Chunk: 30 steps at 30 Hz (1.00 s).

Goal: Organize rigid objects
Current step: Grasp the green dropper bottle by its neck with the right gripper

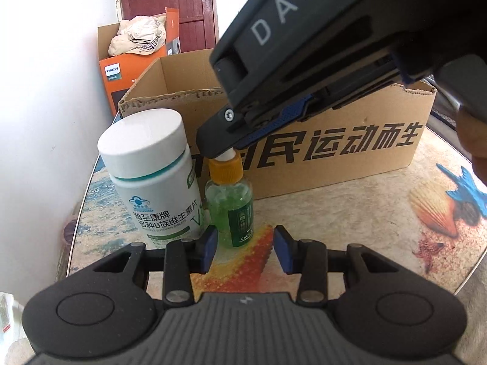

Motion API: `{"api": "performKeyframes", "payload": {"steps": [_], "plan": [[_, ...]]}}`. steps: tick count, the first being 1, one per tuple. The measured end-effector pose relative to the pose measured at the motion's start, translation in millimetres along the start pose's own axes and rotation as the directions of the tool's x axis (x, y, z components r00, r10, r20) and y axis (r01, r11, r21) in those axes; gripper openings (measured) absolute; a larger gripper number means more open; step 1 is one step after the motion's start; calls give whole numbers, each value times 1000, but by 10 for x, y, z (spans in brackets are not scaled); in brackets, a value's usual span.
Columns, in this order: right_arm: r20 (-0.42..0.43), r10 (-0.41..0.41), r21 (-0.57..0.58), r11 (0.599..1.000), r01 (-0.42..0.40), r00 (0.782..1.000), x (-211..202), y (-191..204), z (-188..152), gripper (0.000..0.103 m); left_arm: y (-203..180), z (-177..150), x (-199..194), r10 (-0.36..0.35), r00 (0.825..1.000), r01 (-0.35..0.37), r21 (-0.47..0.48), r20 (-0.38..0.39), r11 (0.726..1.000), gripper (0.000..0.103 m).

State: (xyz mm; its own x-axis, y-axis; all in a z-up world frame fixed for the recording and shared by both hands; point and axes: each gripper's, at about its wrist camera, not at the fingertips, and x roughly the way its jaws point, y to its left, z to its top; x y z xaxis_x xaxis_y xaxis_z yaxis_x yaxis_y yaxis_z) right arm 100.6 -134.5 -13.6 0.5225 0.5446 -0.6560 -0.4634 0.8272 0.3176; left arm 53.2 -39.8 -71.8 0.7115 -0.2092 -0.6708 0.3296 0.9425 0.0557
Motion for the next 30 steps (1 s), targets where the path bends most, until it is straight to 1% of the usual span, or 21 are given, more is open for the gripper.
{"api": "performKeyframes", "payload": {"steps": [3, 7, 17, 18, 19, 21, 23, 26, 30], "plan": [[-10, -9, 13, 1000, 9, 1000, -39, -37, 5, 12, -26, 2, -4, -18, 1000, 18, 8, 4, 1000, 42], [-17, -38, 26, 999, 38, 999, -121, -95, -26, 12, -85, 12, 19, -14, 1000, 14, 17, 17, 1000, 42], [-6, -32, 44, 998, 32, 999, -153, -181, -60, 11, -174, 102, 204, 31, 1000, -31, 18, 2, 999, 42], [-5, -30, 43, 999, 30, 1000, -149, -179, -60, 11, -180, 124, 215, 37, 999, -37, 16, 2, 999, 41], [-5, -29, 39, 999, 29, 1000, -145, -170, -56, 11, -182, 132, 229, 39, 999, -39, 15, 1, 999, 38], [-7, -29, 35, 999, 29, 1000, -152, -161, -54, 11, -193, 146, 244, 27, 1000, -27, 14, -6, 1000, 31], [-9, -38, 32, 999, 38, 999, -170, -156, -50, 12, -206, 152, 241, -5, 1000, 5, 13, -3, 1000, 31], [-13, -51, 28, 998, 52, 999, -186, -179, -54, 12, -259, 148, 251, -2, 1000, 2, 29, 3, 1000, 31], [-11, -55, 25, 998, 55, 998, -185, -190, -57, 14, -263, 175, 290, 3, 1000, -3, 19, 4, 1000, 33]]}}
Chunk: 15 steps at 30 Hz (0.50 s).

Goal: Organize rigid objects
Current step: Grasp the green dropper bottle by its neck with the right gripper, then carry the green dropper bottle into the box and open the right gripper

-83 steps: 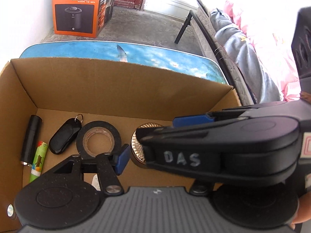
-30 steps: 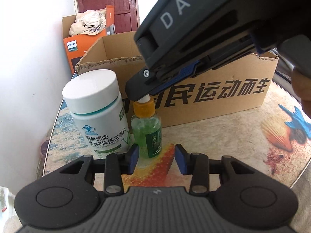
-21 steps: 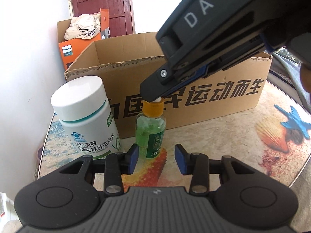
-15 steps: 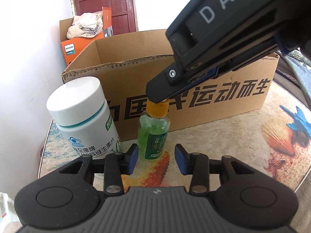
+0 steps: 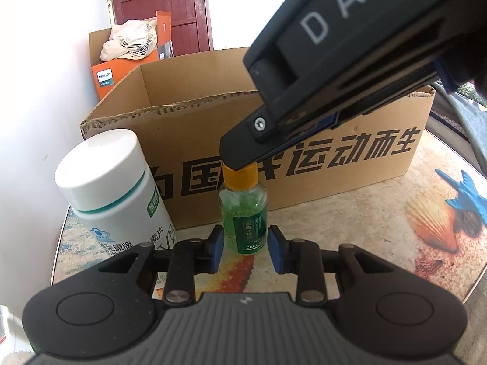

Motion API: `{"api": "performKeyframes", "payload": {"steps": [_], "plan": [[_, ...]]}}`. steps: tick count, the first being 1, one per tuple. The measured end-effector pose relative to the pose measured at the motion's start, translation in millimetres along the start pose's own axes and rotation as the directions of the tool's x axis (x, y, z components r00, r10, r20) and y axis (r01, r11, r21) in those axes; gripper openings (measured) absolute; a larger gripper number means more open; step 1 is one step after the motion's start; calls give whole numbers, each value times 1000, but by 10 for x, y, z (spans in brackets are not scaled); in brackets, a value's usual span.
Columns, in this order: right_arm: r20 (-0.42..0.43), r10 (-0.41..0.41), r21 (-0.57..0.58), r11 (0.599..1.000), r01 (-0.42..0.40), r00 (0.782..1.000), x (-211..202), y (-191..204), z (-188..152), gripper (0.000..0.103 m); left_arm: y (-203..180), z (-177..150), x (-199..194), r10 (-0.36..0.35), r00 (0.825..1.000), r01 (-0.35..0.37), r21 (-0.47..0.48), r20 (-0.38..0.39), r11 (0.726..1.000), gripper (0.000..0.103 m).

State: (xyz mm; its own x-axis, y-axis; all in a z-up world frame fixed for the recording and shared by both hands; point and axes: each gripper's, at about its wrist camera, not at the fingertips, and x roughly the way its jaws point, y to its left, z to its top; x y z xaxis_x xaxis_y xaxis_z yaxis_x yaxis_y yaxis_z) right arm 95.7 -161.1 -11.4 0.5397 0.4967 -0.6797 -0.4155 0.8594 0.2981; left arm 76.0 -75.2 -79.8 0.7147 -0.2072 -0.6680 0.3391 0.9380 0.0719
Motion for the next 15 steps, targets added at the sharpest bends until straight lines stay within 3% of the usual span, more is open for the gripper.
{"api": "performKeyframes", "payload": {"steps": [10, 15], "plan": [[24, 2, 14, 1000, -2, 1000, 41, -59, 14, 15, -85, -2, 117, 14, 1000, -14, 4, -7, 1000, 34], [39, 20, 20, 1000, -21, 999, -107, -31, -29, 14, -131, -4, -62, 13, 1000, -13, 11, 5, 1000, 34]]}}
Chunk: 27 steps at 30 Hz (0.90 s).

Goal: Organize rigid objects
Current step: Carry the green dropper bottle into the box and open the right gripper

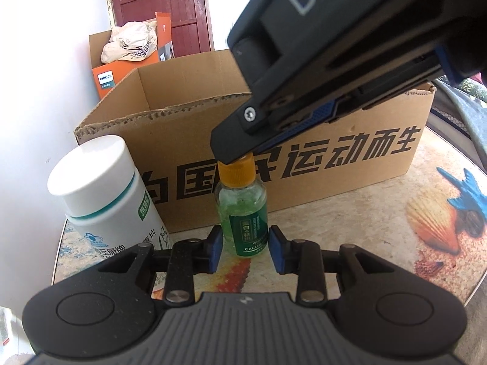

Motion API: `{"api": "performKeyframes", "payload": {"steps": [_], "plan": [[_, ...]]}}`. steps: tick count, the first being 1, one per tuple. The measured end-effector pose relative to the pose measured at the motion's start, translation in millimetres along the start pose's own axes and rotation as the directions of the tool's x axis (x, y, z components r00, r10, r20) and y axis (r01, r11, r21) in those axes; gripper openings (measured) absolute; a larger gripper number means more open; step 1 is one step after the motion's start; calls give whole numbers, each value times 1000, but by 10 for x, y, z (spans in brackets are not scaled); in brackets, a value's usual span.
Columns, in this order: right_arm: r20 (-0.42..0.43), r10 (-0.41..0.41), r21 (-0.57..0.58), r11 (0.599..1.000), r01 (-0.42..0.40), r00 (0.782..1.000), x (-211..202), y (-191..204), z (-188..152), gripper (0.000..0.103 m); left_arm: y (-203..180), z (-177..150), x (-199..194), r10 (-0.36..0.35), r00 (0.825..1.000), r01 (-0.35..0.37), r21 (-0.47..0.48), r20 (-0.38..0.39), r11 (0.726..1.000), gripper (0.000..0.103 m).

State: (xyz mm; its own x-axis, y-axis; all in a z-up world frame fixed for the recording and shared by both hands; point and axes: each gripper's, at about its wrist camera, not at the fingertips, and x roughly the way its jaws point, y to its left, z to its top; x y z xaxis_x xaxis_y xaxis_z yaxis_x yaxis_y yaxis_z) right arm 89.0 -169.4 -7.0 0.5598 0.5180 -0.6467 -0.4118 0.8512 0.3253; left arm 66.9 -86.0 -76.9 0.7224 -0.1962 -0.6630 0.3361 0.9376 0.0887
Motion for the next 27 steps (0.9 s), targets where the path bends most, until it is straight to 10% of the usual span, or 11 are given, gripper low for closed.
{"api": "performKeyframes", "payload": {"steps": [16, 27], "plan": [[261, 18, -32, 999, -10, 965, -1101, -65, 623, 14, -229, 952, -621, -31, 982, 21, 58, 188, 998, 34], [193, -39, 139, 990, 12, 980, -917, -1332, 900, 15, -582, 1576, 398, -205, 979, 204, 49, 10, 978, 34]]}}
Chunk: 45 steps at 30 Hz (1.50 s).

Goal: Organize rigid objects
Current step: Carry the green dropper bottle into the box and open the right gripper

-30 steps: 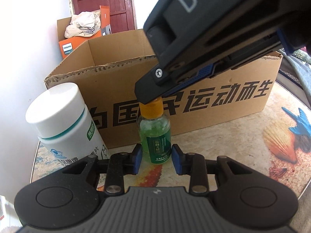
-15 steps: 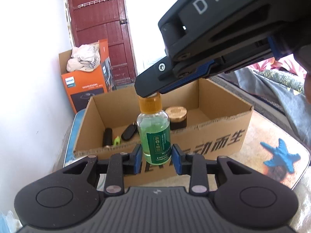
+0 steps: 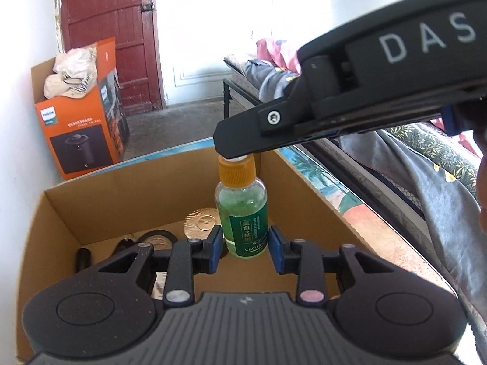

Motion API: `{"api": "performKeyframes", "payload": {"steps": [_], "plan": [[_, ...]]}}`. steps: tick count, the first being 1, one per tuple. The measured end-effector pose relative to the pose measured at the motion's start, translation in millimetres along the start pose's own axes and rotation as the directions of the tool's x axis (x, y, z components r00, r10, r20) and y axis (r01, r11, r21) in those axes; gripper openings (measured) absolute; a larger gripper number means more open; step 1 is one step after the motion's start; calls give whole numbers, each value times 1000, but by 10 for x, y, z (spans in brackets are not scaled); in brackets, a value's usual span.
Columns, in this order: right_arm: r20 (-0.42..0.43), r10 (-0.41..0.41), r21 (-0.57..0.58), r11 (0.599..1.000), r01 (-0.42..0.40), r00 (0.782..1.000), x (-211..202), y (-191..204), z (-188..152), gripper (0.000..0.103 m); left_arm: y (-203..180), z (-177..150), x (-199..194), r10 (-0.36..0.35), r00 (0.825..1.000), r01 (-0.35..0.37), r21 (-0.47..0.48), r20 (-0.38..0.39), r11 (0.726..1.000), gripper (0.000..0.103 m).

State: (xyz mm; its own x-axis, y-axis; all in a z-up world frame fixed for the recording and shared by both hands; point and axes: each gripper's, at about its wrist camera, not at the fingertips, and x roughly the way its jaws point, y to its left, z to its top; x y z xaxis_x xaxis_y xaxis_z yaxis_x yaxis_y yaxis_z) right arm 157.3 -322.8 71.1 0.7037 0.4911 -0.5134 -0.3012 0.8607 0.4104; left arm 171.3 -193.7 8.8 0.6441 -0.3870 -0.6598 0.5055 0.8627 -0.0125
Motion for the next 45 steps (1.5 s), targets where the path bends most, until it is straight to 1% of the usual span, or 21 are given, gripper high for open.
{"api": "performKeyframes", "payload": {"steps": [2, 4, 7, 9, 15, 17, 19, 24, 26, 28, 32, 36, 38, 39, 40, 43, 45], "plan": [[-12, -3, 25, 1000, 4, 1000, 79, -193, -34, 15, -42, 32, 205, -7, 999, 7, -2, -37, 1000, 33], [-30, 20, 62, 998, -18, 999, 161, -368, -74, 13, -62, 30, 345, -5, 998, 4, -11, -70, 1000, 34], [-41, -1, 68, 998, 3, 999, 293, -519, -147, 13, -67, 25, 512, -24, 992, 18, -44, -121, 999, 34], [-45, 5, 82, 997, -1, 999, 354, -591, -205, 13, -79, 12, 580, -28, 990, 21, -54, -141, 998, 34], [-32, 4, 86, 996, -1, 999, 380, -705, -286, 13, -83, 55, 635, -20, 985, 13, -42, -171, 999, 34], [-33, 1, 84, 996, 2, 999, 386, -714, -302, 13, -129, 68, 636, -13, 987, 10, -25, -160, 1000, 34], [-34, -4, 85, 996, 7, 999, 368, -716, -330, 14, -181, 60, 621, -12, 987, 11, -5, -159, 1000, 39], [-25, -14, 86, 996, 16, 1000, 268, -681, -360, 15, -220, 23, 593, -12, 987, 12, -2, -157, 1000, 38], [-15, -18, 89, 996, 19, 1000, 200, -667, -362, 15, -215, 11, 533, -24, 989, 22, -13, -145, 1000, 39], [0, -23, 95, 995, 23, 1000, 120, -653, -353, 15, -217, 0, 452, -31, 992, 29, -17, -126, 999, 43], [28, -36, 109, 993, 33, 999, -79, -583, -353, 15, -197, -20, 188, -44, 996, 43, -13, -74, 999, 46], [42, -38, 126, 992, 32, 998, -243, -473, -356, 16, -112, -90, -178, -63, 998, 62, -24, -15, 998, 57], [56, -29, 135, 991, 22, 998, -354, -382, -391, 16, -55, -145, -402, -67, 998, 67, -29, 15, 997, 61], [62, -23, 141, 990, 14, 998, -403, -333, -409, 17, -18, -175, -527, -66, 997, 67, -29, 33, 997, 65], [66, -17, 145, 989, 7, 998, -432, -296, -427, 20, 16, -209, -633, -63, 997, 64, -28, 48, 998, 69], [80, 10, 158, 987, -22, 997, -528, -125, -513, 26, 128, -326, -943, -38, 995, 40, -27, 90, 999, 78], [83, 32, 165, 985, -46, 996, -554, -19, -573, 30, 241, -398, -1134, -17, 994, 23, -46, 108, 999, 82]]}}
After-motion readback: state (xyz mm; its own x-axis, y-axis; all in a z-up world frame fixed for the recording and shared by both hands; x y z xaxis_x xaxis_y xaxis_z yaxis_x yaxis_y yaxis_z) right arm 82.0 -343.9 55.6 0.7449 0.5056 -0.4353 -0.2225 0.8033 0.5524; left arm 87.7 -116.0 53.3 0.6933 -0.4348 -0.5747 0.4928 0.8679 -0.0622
